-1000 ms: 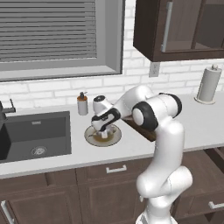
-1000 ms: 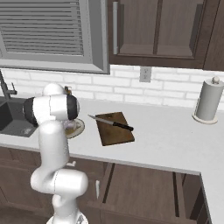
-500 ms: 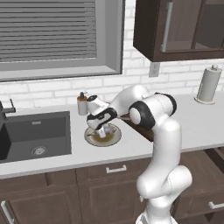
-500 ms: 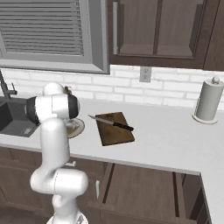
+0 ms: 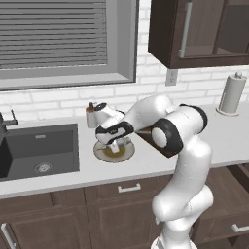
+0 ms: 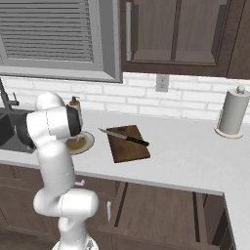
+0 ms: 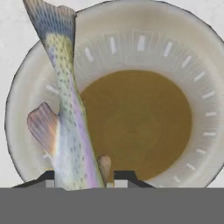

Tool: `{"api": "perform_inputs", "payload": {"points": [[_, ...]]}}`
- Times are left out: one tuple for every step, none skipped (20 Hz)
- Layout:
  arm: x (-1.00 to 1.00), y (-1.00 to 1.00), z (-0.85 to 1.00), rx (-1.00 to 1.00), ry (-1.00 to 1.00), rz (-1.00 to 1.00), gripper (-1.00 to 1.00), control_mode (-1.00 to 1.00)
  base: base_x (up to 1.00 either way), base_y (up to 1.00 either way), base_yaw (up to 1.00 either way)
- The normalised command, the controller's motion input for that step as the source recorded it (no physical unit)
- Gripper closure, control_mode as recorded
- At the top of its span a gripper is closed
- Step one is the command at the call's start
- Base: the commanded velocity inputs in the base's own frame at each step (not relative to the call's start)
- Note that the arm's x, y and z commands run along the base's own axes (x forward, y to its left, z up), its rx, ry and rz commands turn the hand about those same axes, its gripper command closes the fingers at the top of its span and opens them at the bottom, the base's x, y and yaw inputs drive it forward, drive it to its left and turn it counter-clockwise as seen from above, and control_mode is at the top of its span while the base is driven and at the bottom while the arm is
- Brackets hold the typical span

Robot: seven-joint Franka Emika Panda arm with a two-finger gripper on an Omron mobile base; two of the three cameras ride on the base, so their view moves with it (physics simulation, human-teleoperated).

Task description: Pick up the knife from the drawer and place it on the cutting board. Then place the meat from the plate to the cutting board.

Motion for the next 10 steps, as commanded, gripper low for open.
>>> {"api": "perform_inputs", "payload": {"points": [[-0.92, -0.48, 0.91, 0.0, -0.18, 0.0, 1.0, -1.0, 0.0, 0.0, 0.0], [-0.74, -0.51, 0.83, 0.0, -0.12, 0.0, 1.0, -1.0, 0.0, 0.0, 0.0], [-0.66, -0.6, 0.86, 0.0, -0.1, 0.0, 1.0, -1.0, 0.0, 0.0, 0.0], [-0.49, -0.58, 0.77, 0.0, -0.03, 0.0, 1.0, -1.0, 0.0, 0.0, 0.0], [-0.45, -0.66, 0.75, 0.0, -0.03, 0.0, 1.0, -1.0, 0.0, 0.0, 0.0], [-0.33, -0.74, 0.54, 0.0, 0.0, 0.0, 1.0, -1.0, 0.0, 0.0, 0.0], [-0.25, -0.88, 0.34, 0.0, 0.0, 0.0, 1.0, -1.0, 0.0, 0.0, 0.0], [-0.22, -0.9, 0.25, 0.0, 0.0, 0.0, 1.0, -1.0, 0.0, 0.0, 0.0], [-0.14, -0.99, 0.21, 0.0, 0.0, 0.0, 1.0, -1.0, 0.0, 0.0, 0.0], [-0.08, -1.0, 0.16, 0.0, 0.0, 0.0, 1.0, -1.0, 0.0, 0.0, 0.0]]}}
